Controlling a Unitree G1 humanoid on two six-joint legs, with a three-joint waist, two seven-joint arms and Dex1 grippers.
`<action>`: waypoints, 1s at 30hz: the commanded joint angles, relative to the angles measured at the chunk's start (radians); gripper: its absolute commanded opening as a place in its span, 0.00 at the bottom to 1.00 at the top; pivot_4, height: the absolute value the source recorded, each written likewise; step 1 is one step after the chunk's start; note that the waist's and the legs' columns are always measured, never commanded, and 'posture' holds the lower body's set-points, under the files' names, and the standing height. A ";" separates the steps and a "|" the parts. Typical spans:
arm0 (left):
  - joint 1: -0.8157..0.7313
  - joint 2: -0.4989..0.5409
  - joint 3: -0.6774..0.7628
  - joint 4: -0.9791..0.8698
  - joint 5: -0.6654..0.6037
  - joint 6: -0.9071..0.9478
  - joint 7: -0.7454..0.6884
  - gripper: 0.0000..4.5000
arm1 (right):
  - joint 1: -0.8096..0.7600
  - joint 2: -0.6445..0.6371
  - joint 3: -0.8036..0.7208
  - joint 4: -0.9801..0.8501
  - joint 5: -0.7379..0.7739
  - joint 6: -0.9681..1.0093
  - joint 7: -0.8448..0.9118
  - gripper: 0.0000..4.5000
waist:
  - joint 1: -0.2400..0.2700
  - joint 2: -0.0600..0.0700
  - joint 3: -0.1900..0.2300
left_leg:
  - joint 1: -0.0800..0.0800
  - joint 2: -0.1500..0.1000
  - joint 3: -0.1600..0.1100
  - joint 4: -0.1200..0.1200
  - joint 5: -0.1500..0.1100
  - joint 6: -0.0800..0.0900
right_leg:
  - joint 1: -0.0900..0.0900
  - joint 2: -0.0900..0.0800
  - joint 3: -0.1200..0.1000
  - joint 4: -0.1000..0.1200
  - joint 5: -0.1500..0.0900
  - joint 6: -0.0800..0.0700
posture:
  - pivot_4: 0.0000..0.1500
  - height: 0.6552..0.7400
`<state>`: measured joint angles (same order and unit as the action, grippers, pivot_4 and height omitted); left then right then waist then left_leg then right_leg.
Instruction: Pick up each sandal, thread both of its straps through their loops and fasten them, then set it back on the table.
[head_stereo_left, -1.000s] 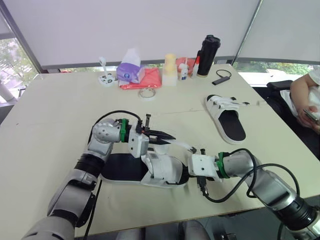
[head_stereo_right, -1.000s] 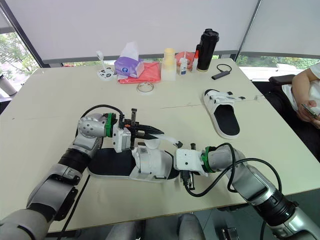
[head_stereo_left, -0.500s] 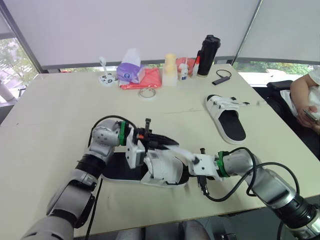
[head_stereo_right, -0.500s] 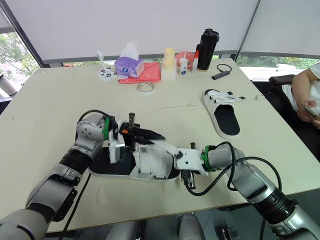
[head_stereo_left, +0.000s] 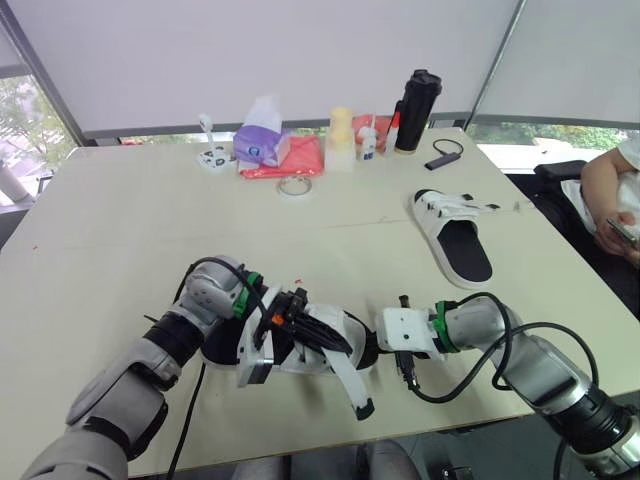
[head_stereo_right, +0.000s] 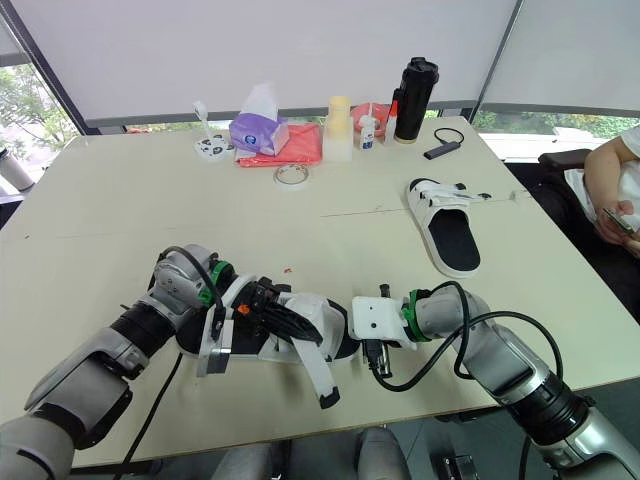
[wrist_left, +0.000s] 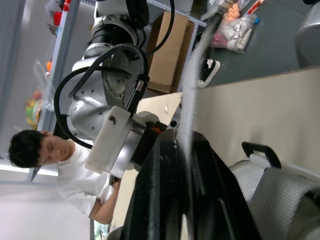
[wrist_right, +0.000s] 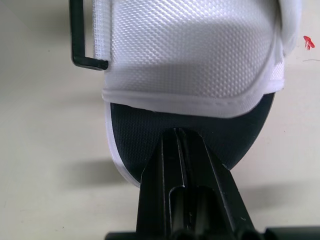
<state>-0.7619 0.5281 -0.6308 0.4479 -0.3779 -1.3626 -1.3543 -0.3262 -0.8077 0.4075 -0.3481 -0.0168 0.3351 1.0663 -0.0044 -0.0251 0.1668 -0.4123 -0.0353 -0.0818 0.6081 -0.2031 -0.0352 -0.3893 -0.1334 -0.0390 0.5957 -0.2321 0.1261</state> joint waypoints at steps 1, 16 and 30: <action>-0.034 0.006 -0.016 -0.032 -0.016 0.000 0.022 0.39 | 0.025 -0.022 0.025 0.098 -0.080 0.047 -0.024 0.00 | 0.001 0.000 0.000 | 0.000 0.000 0.000 0.000 0.000 0.000 | 0.000 0.000 0.000 0.000 0.000 0.000 | 1.00 1.00; -0.088 0.203 -0.023 -0.239 -0.073 0.306 -0.111 0.99 | 0.020 -0.020 0.036 0.112 -0.093 0.030 -0.024 0.00 | -0.004 0.001 0.000 | 0.000 0.001 0.000 0.000 0.000 0.000 | 0.000 0.000 0.000 0.000 0.000 0.000 | 1.00 1.00; -0.228 0.153 0.287 -0.176 -0.282 1.596 0.089 0.99 | 0.000 0.000 0.050 0.123 -0.092 0.028 -0.023 0.00 | -0.011 0.002 0.002 | -0.002 0.001 -0.002 0.002 0.000 0.000 | -0.002 0.001 0.000 0.001 0.000 0.000 | 1.00 1.00</action>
<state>-0.9523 0.6747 -0.4099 0.3087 -0.5934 0.0863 -1.2711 -0.3524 -0.7979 0.4229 -0.3314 -0.0289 0.3175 1.0639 -0.0157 -0.0230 0.1689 -0.4146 -0.0350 -0.0844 0.6099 -0.2033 -0.0350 -0.3915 -0.1323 -0.0395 0.5972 -0.2326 0.1267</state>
